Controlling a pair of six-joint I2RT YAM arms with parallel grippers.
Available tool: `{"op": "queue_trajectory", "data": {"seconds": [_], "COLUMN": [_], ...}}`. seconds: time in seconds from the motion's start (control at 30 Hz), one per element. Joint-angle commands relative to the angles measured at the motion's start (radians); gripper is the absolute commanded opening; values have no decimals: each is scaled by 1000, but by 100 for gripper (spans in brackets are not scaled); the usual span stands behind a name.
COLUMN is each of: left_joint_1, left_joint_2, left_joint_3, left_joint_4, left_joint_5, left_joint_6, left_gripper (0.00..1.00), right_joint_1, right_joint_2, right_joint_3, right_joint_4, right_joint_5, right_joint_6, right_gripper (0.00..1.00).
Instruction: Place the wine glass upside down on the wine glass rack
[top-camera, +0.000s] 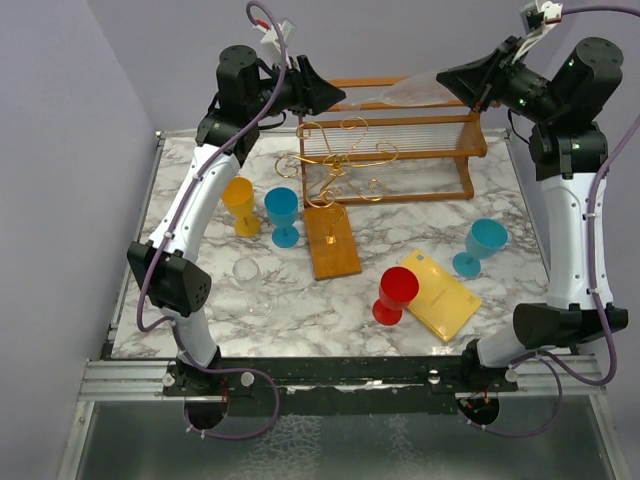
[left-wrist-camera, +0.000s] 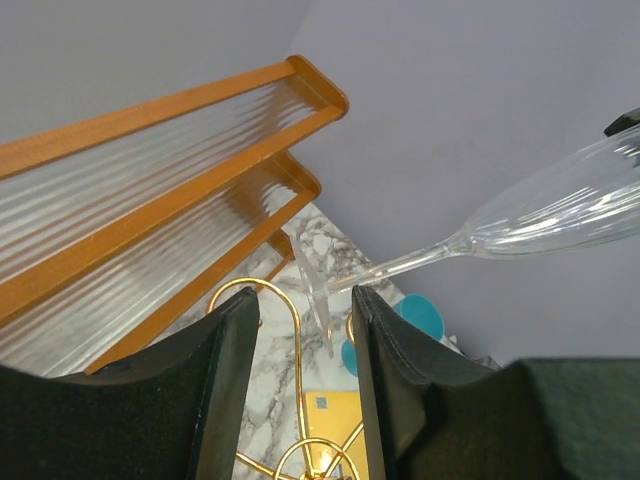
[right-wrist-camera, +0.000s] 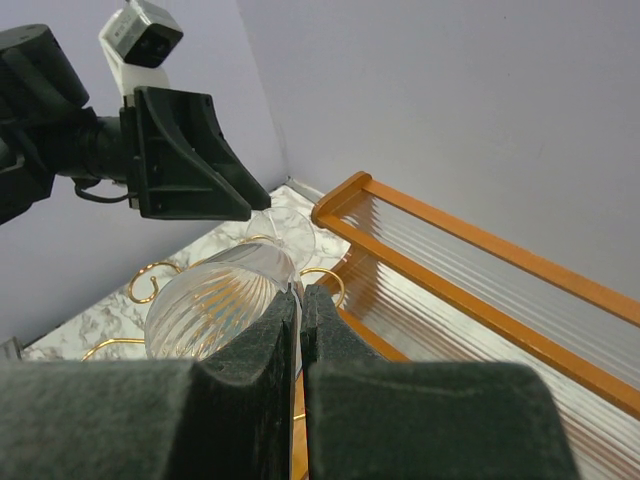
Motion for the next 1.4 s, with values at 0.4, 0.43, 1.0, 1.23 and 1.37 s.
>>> {"op": "queue_trajectory", "data": {"seconds": [0.4,0.43,1.0,1.23,1.37], "left_joint_1": [-40,-41,-11,130,239], "left_joint_2": [-22,-23,-64,-94,-103], "left_joint_3": [-76,-80,-77,-54,-13], "left_joint_4": [83,89,110,117,49], "left_joint_5": [63,67,66,75,30], "left_joint_6": [-57,-61,-16,-50,-1], "left_gripper": [30,27,0,0,0], "right_joint_1": [3,3,3,3,3], "right_joint_2": [-85,-88,-121,-143,-153], "right_joint_3": [-40,-42,-95,-87,-82], "right_joint_4": [55,58,55,-5,-44], "right_joint_5": [14,15,25,130,176], "right_joint_6": [6,5,-61,-148,-211], "right_gripper": [1,1,32,65,84]}}
